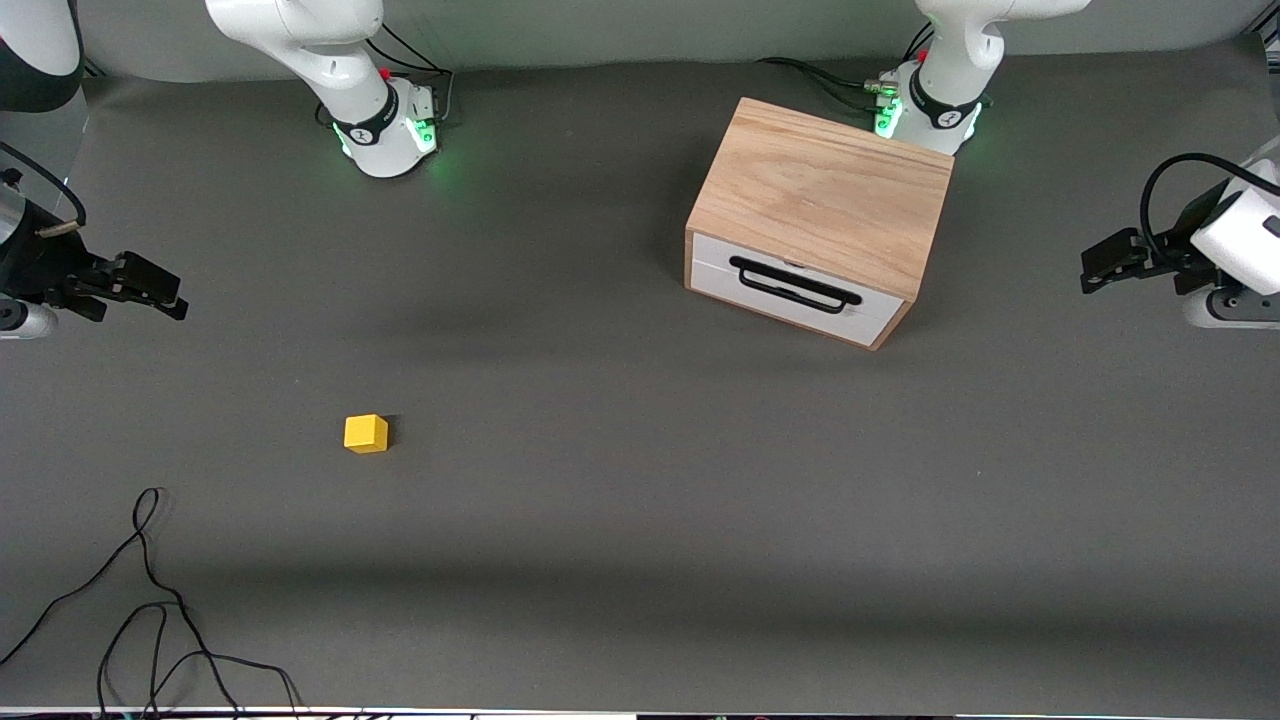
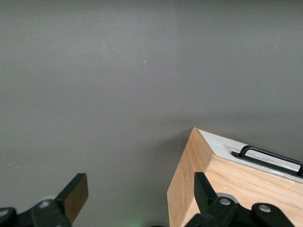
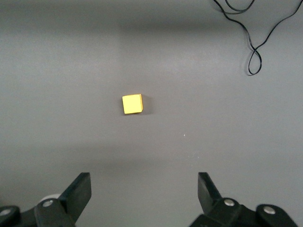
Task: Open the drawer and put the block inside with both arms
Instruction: 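Move the left gripper down to the drawer's black handle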
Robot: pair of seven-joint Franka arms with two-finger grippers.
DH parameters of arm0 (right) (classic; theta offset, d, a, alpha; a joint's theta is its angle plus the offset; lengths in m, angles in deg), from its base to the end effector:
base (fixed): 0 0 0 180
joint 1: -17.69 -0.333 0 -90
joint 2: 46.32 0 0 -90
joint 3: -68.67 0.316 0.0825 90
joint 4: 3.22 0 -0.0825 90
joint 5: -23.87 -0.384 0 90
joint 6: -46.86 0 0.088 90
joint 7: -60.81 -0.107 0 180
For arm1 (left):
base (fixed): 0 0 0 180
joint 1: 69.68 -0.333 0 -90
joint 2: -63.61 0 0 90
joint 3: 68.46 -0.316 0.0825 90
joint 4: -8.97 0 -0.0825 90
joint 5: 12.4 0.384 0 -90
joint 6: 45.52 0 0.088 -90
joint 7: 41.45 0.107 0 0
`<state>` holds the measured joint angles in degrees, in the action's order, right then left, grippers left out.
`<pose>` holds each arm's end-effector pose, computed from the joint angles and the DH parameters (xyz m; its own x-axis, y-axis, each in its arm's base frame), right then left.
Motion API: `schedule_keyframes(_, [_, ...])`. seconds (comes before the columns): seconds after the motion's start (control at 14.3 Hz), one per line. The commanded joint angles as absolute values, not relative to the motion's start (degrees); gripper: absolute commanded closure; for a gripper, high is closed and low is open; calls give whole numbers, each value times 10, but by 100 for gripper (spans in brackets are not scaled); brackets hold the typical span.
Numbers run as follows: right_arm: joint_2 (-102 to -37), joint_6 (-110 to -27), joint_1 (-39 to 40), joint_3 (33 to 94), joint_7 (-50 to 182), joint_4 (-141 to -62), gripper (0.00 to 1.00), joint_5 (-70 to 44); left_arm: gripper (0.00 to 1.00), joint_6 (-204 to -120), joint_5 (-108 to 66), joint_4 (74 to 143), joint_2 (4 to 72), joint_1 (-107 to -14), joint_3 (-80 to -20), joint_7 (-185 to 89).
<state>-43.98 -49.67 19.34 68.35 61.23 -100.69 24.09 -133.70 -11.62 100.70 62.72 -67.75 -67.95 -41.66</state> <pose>0.5496 -0.0193 0.5951 0.9993 -0.0266 0.0244 -0.0267 -0.9996 0.0038 0.5538 -0.0221 0.5991 0.9963 -0.0384 -0.0774 -0.0395 -0.9991 -0.0137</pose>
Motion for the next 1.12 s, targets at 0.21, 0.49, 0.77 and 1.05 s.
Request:
schedule_keyframes(0.21, [-443, -487, 189, 681, 598, -997, 0, 244, 0, -1331, -113, 1010, 628, -672, -682, -415])
schedule_keyframes(0.49, [-459, -488, 190, 681, 606, -995, 0, 243, 0, -1329, -141, 1010, 628, -670, -681, -513])
schedule_keyframes(0.77, [-468, -487, 188, 680, 606, -1000, 0, 243, 0, -1329, -178, 1004, 628, -668, -614, -730])
schedule_keyframes(1.05, [-475, -489, 188, 680, 605, -999, 0, 243, 0, -1334, -176, 1001, 615, -667, -526, -982])
